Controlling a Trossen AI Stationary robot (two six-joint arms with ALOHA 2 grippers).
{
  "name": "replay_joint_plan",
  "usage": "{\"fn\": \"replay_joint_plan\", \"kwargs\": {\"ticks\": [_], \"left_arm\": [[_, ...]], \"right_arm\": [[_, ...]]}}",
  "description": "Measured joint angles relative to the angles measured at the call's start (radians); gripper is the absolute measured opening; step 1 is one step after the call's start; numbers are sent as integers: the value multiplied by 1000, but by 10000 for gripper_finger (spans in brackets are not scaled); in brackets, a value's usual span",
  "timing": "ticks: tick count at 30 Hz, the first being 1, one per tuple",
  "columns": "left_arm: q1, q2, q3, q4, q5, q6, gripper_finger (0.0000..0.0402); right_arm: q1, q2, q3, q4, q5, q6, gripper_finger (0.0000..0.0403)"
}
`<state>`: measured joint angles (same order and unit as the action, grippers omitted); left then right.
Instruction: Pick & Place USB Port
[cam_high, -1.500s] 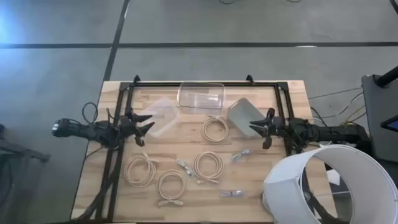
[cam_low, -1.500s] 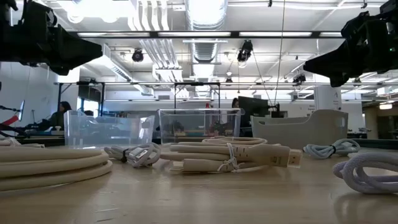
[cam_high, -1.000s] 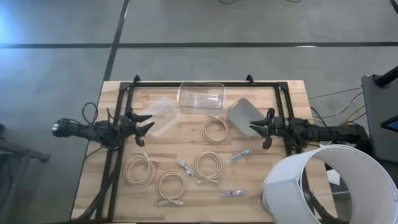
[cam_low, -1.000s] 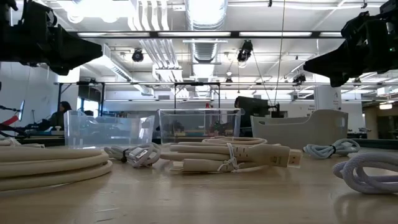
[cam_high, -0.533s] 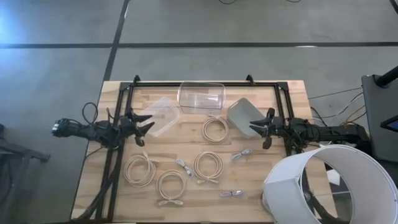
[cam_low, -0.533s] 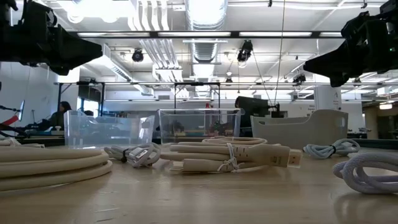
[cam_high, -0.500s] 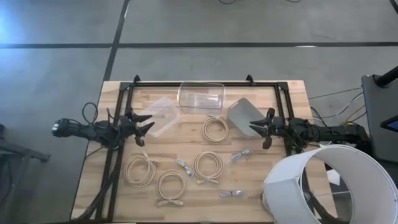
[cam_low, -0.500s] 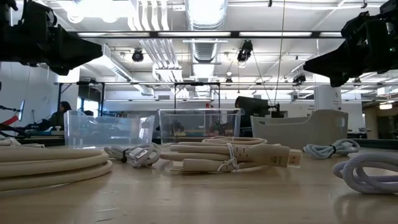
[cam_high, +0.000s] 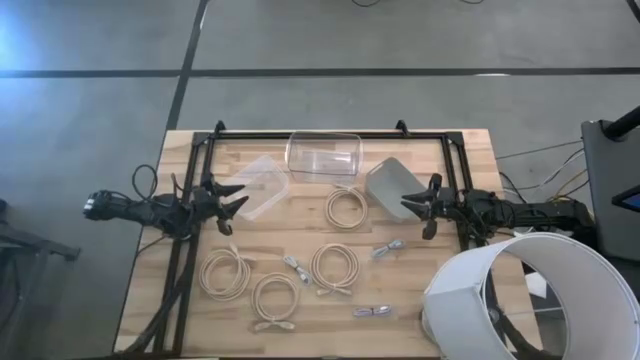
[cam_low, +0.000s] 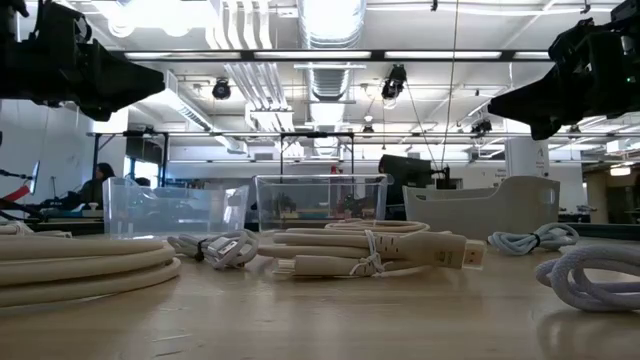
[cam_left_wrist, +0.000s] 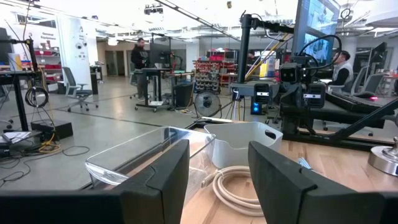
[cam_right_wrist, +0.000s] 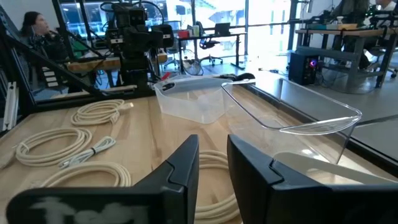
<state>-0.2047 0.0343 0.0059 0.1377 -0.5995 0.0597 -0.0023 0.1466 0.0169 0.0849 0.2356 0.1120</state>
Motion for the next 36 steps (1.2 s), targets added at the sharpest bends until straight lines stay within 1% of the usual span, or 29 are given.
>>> {"fn": "replay_joint_plan", "kwargs": {"ticks": [6, 18, 31, 36], "left_arm": [[0, 0, 0, 0, 0, 0, 170], [-1, 0, 0, 0, 0, 0, 170], [-1, 0, 0, 0, 0, 0, 170], [-1, 0, 0, 0, 0, 0, 170]], "right_arm": [[0, 0, 0, 0, 0, 0, 86], [0, 0, 0, 0, 0, 0, 68], [0, 0, 0, 0, 0, 0, 86], [0, 0, 0, 0, 0, 0, 84]]}}
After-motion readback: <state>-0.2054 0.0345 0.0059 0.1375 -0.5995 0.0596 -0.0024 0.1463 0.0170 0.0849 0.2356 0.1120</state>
